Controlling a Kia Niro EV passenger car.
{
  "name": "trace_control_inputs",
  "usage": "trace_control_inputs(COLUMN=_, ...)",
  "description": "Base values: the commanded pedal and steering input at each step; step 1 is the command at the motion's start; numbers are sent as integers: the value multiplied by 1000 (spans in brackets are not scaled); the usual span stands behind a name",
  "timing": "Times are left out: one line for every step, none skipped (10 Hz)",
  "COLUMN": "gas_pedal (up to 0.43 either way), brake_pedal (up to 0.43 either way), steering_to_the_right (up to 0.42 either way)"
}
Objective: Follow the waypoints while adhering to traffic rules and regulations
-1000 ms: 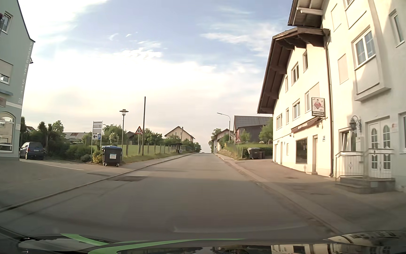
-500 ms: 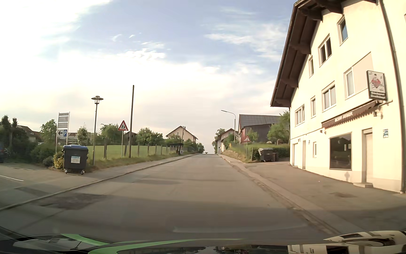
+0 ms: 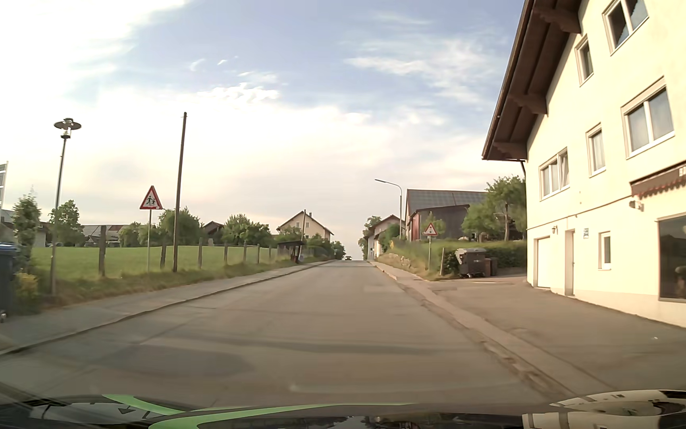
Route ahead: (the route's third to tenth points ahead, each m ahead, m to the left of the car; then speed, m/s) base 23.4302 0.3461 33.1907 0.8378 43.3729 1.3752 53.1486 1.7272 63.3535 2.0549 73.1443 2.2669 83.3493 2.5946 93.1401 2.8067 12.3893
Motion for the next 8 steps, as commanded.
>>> trace_control_inputs(gas_pedal=228, brake_pedal=0, steering_to_the_right=0)
trace_control_inputs(gas_pedal=228, brake_pedal=0, steering_to_the_right=2)
trace_control_inputs(gas_pedal=228, brake_pedal=0, steering_to_the_right=4)
trace_control_inputs(gas_pedal=228, brake_pedal=0, steering_to_the_right=4)
trace_control_inputs(gas_pedal=228, brake_pedal=0, steering_to_the_right=4)
trace_control_inputs(gas_pedal=228, brake_pedal=0, steering_to_the_right=4)
trace_control_inputs(gas_pedal=228, brake_pedal=0, steering_to_the_right=4)
trace_control_inputs(gas_pedal=228, brake_pedal=0, steering_to_the_right=4)
